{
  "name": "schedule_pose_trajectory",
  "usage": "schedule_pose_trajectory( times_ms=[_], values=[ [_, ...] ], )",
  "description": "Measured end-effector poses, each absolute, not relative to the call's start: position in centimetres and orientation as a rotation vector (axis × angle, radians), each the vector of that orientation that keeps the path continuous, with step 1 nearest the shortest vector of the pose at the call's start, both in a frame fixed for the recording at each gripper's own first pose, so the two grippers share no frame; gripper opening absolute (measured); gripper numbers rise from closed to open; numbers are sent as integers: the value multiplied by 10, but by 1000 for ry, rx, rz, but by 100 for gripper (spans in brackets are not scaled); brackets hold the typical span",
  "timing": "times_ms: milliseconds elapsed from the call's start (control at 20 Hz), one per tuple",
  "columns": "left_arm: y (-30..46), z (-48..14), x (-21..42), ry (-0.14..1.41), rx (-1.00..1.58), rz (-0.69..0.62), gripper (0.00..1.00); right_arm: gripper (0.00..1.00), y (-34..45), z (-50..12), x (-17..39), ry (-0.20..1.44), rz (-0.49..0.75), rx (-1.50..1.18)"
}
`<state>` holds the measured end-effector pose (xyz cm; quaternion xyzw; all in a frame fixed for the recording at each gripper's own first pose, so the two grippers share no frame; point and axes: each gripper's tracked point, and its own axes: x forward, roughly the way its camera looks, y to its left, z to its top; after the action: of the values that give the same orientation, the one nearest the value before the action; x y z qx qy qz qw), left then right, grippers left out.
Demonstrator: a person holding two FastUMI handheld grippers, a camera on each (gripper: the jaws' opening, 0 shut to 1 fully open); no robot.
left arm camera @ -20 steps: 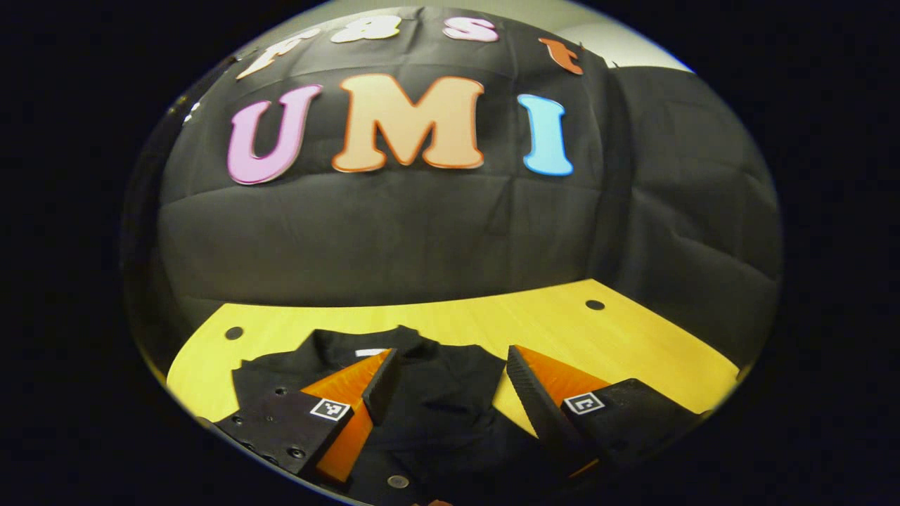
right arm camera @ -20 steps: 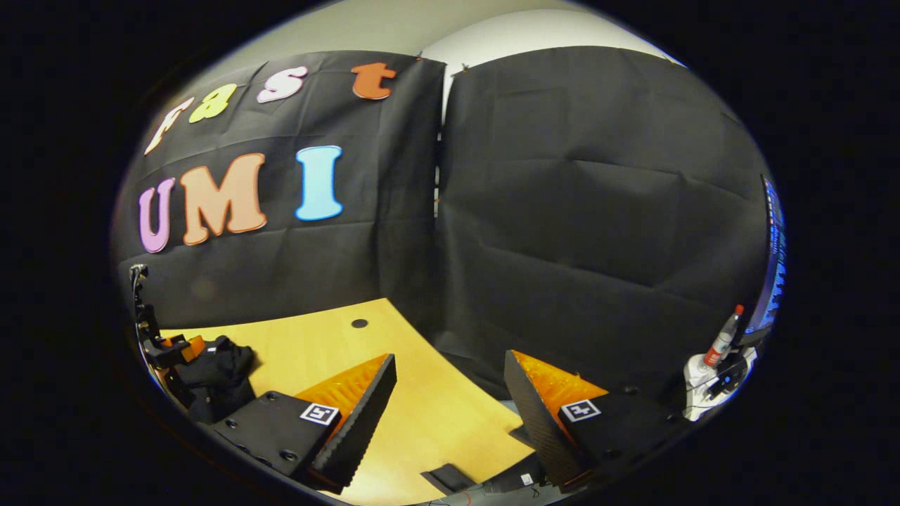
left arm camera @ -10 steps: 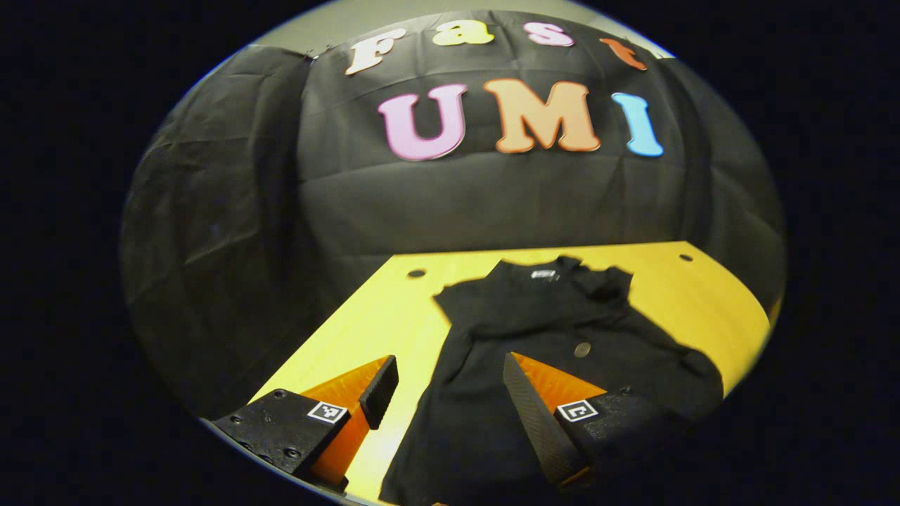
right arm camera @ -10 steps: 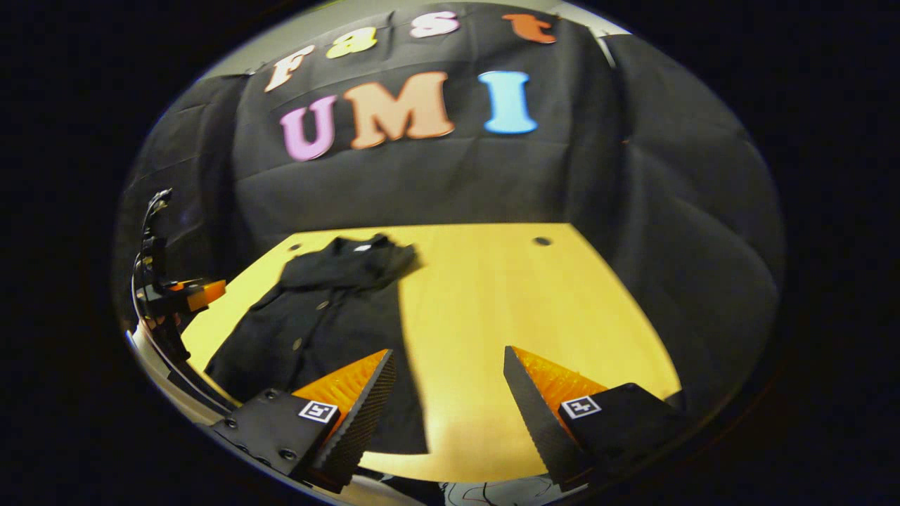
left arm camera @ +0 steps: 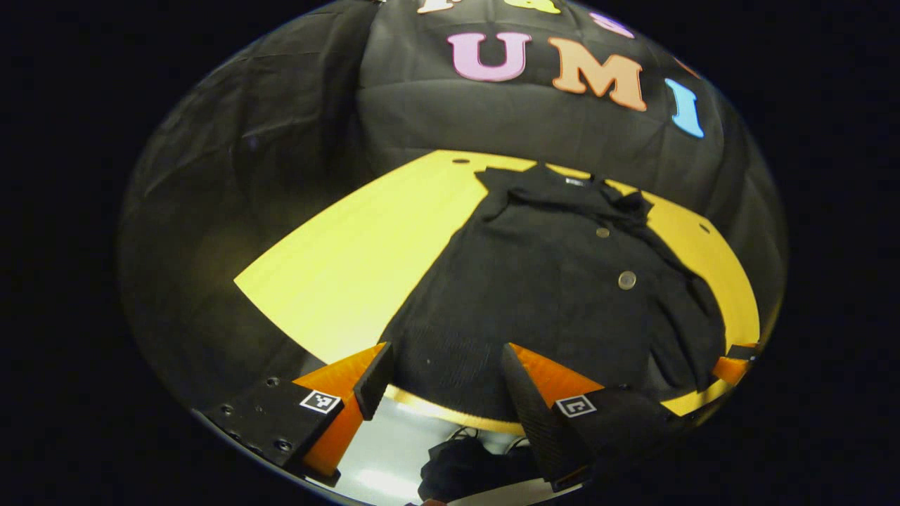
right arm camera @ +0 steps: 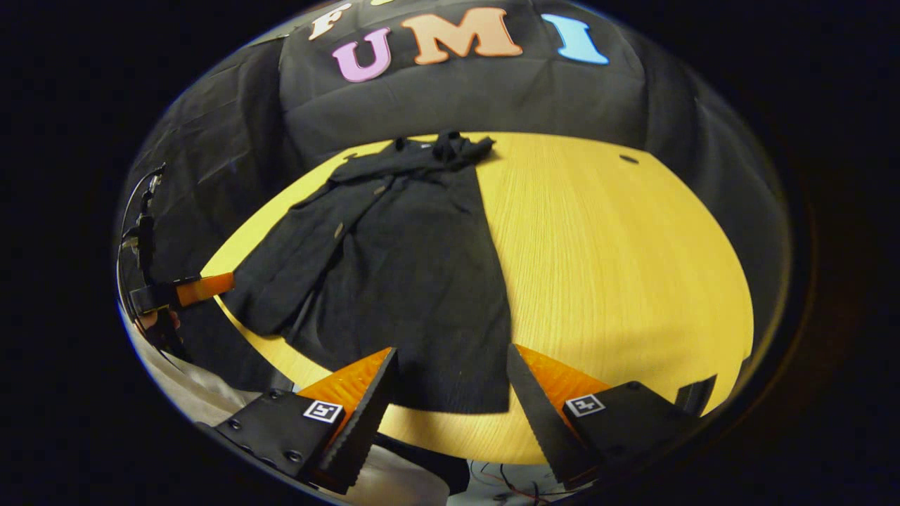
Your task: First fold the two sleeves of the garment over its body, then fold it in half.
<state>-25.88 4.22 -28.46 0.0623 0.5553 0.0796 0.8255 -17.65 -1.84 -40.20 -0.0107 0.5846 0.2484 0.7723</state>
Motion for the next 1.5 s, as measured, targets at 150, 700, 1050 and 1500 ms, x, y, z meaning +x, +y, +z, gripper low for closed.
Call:
schedule_pose_trajectory(
  times_ms=[150,700,1050,1500],
  values=[
    [41,-294,-276,1247,132,170,95,97,-7,-384,-165,1206,570,-106],
    [23,-303,-269,1220,99,84,62,54,16,-389,-185,1164,634,-108],
    [10,-310,-263,1268,84,28,0,15,24,-383,-189,1233,617,-48],
    [-10,-278,-167,1144,-40,31,0,15,51,-335,-89,1074,608,-28]
  ],
)
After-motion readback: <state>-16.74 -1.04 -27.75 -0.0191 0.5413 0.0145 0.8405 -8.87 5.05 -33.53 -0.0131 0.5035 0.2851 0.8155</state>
